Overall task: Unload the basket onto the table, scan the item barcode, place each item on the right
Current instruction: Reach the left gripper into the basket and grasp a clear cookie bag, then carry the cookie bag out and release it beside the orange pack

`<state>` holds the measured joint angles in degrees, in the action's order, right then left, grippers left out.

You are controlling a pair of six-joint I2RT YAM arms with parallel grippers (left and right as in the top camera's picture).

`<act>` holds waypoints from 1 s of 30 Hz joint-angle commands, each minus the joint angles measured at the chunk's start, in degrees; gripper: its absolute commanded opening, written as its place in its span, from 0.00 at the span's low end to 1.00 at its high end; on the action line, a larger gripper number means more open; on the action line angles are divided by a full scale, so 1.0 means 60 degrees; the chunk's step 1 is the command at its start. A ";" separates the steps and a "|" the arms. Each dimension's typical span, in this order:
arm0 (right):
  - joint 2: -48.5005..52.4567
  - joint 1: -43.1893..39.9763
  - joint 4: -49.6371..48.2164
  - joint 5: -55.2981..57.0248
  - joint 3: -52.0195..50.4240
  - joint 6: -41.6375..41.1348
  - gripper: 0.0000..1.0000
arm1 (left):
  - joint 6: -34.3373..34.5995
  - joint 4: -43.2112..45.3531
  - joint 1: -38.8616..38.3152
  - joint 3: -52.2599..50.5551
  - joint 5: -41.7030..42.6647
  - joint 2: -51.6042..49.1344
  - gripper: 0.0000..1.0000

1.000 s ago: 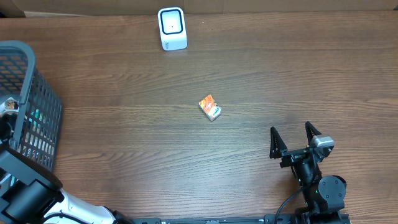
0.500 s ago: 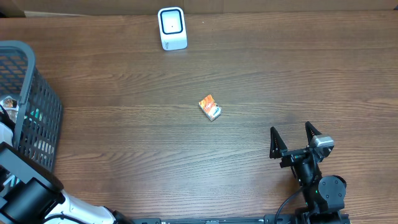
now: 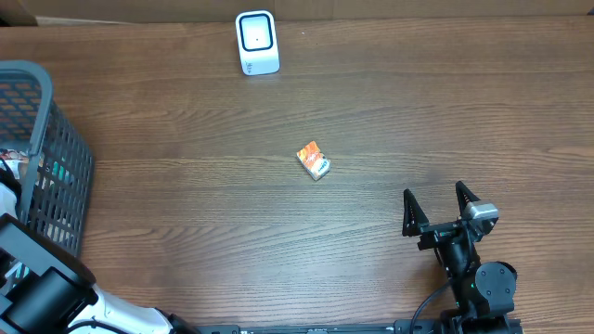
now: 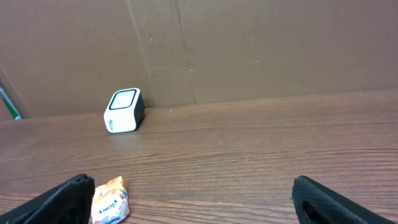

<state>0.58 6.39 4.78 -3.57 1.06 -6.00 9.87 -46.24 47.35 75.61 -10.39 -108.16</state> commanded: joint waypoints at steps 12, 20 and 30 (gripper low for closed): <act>-0.0069 -0.0025 -0.0033 0.0091 -0.0102 -0.0069 1.00 | 0.1300 -0.4069 -0.0022 0.5191 0.1264 -0.0015 0.04; -0.0069 -0.0025 -0.0033 0.0091 -0.0102 -0.0073 1.00 | 0.1435 -0.4856 -0.0022 0.6568 0.3151 0.1089 0.04; -0.0069 -0.0025 -0.0033 0.0091 -0.0102 -0.0073 1.00 | 0.1643 -0.4513 -0.0215 0.7129 0.6054 0.3774 0.04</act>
<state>0.58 6.42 4.78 -3.57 1.06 -6.02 18.41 -73.73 47.33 116.71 16.80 -91.96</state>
